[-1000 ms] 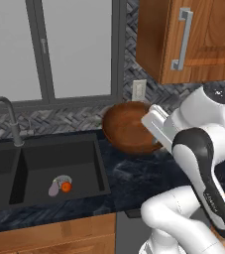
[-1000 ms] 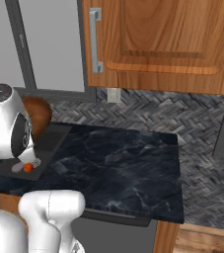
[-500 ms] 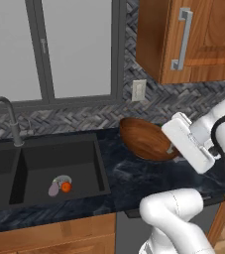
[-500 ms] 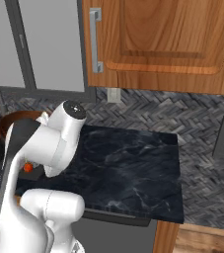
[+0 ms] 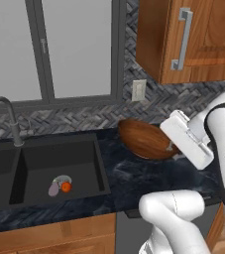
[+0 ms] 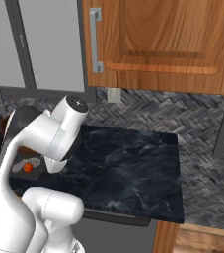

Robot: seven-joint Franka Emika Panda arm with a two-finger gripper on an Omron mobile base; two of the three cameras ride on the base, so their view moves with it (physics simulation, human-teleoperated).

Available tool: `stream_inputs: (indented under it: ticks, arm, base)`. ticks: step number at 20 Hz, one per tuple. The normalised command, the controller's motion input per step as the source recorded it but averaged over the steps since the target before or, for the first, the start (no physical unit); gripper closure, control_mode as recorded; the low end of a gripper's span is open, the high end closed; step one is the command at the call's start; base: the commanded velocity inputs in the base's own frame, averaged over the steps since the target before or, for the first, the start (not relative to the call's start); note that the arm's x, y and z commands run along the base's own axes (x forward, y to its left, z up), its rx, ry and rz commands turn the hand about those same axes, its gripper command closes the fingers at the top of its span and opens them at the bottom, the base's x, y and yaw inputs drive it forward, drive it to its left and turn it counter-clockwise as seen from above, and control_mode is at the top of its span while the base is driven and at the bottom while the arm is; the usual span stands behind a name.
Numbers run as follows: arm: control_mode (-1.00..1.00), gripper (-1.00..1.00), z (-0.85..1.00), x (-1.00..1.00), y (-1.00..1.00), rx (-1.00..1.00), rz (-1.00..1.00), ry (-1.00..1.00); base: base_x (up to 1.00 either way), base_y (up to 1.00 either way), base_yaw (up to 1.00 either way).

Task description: Dump the apple and eggplant from the bowl so the bowl can be washed. Place the bowl in the sink after clearing the leftovers.

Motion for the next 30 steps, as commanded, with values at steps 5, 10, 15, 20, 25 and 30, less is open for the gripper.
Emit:
stream_inputs:
  ticks: [5, 10, 15, 20, 25, 30]
  arm:
    - [1.00, 1.00, 0.00, -0.10, 0.02, 0.00, 0.00, 0.00]
    - [1.00, 1.00, 0.00, 0.00, 0.00, 0.00, 0.00, 0.00]
    - [1.00, 1.00, 0.00, 0.00, 0.00, 0.00, 0.00, 0.00]
    - [1.00, 1.00, 0.00, 0.00, 0.00, 0.00, 0.00, 0.00]
    - [1.00, 1.00, 0.00, 0.00, 0.00, 0.00, 0.00, 0.00]
    - [1.00, 1.00, 0.00, 0.00, 0.00, 0.00, 0.00, 0.00]
  base:
    - [-0.09, 0.00, 0.00]
    - [-0.29, 0.45, 0.00]
    - [-0.08, 0.83, 0.00]
    - [0.07, 1.00, 0.00]
    - [0.28, 1.00, 0.00]
    - [0.26, 1.00, 0.00]
